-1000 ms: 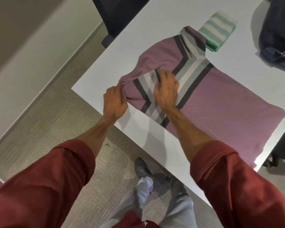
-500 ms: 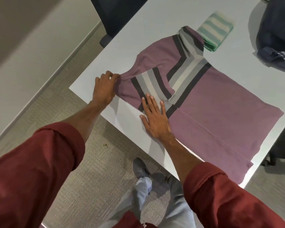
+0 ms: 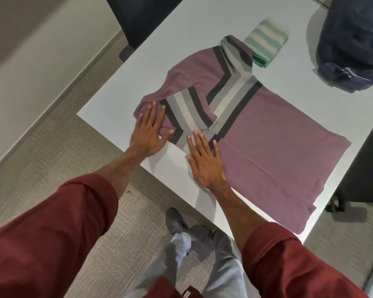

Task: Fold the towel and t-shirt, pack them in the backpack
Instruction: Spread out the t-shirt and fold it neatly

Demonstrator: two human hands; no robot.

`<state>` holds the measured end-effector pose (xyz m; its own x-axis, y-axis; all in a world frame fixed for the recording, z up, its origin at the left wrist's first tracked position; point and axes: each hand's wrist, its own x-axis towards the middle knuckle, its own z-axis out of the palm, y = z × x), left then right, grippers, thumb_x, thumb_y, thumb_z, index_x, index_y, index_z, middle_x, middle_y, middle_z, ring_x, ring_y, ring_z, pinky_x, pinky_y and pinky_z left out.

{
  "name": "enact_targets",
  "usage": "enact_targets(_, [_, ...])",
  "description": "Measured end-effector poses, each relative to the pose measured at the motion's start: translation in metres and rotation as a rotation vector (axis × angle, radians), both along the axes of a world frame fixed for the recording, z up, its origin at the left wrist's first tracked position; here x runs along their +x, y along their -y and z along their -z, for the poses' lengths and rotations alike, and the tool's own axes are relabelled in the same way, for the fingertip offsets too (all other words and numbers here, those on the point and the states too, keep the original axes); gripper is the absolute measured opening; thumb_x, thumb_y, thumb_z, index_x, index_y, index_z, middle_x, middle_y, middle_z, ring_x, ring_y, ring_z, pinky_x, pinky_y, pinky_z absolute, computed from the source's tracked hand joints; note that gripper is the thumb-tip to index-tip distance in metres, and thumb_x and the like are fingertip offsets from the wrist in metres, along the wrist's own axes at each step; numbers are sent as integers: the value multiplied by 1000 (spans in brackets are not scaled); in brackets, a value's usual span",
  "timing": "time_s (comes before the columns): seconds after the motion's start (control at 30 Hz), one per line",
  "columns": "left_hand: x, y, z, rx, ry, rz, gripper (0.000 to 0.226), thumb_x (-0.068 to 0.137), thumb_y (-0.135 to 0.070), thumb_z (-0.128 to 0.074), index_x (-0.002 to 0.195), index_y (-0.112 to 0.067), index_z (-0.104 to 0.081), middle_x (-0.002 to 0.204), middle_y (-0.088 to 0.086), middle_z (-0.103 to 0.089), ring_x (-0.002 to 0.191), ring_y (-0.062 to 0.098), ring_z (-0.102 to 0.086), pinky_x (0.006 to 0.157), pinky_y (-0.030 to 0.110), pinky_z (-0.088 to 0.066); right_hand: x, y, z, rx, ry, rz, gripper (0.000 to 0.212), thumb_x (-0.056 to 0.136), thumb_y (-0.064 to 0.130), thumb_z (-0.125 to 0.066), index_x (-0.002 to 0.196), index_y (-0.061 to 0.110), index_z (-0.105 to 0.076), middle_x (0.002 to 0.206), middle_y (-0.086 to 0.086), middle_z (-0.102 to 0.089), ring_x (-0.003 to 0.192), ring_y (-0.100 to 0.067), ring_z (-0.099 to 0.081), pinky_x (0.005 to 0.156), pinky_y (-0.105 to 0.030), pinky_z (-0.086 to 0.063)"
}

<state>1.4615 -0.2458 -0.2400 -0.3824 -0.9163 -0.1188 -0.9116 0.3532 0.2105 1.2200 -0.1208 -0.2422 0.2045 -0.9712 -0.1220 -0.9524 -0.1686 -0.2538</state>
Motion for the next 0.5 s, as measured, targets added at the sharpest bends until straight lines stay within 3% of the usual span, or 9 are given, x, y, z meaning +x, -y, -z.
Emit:
enact_targets(0.17, [11, 14, -4, 77, 5, 29, 108, 93, -90, -32, 169, -30, 16, 178, 9, 17, 165, 30, 12, 133, 58, -3, -27, -29, -2, 18, -16, 155, 61, 118, 48, -16, 174, 31, 2, 181, 1, 12, 167, -19, 10, 133, -58, -6])
enact_targets(0.3, [15, 14, -8, 82, 47, -10, 109, 91, -93, -24, 169, -28, 17, 178, 11, 16, 166, 32, 8, 133, 57, -5, -59, -61, -1, 55, -33, 275, 63, 119, 46, -22, 173, 32, 7, 181, 3, 16, 167, -19, 13, 133, -59, -5])
enact_targets(0.4, [3, -5, -7, 72, 60, -136, 102, 99, -83, -25, 170, -21, 13, 179, 16, 9, 165, 37, 1, 132, 58, -8, -83, -93, -3, 74, -36, 349, 64, 118, 46, -21, 173, 29, 8, 181, 1, 15, 167, -21, 12, 134, -59, -4])
enact_targets(0.5, [-17, -32, -10, 18, 103, -237, 86, 110, -60, -32, 171, -13, 6, 178, 18, 5, 165, 38, -3, 131, 61, -16, -108, -130, -4, 98, -46, 460, 65, 116, 48, -15, 173, 25, 7, 181, 0, 14, 167, -22, 10, 134, -60, -5])
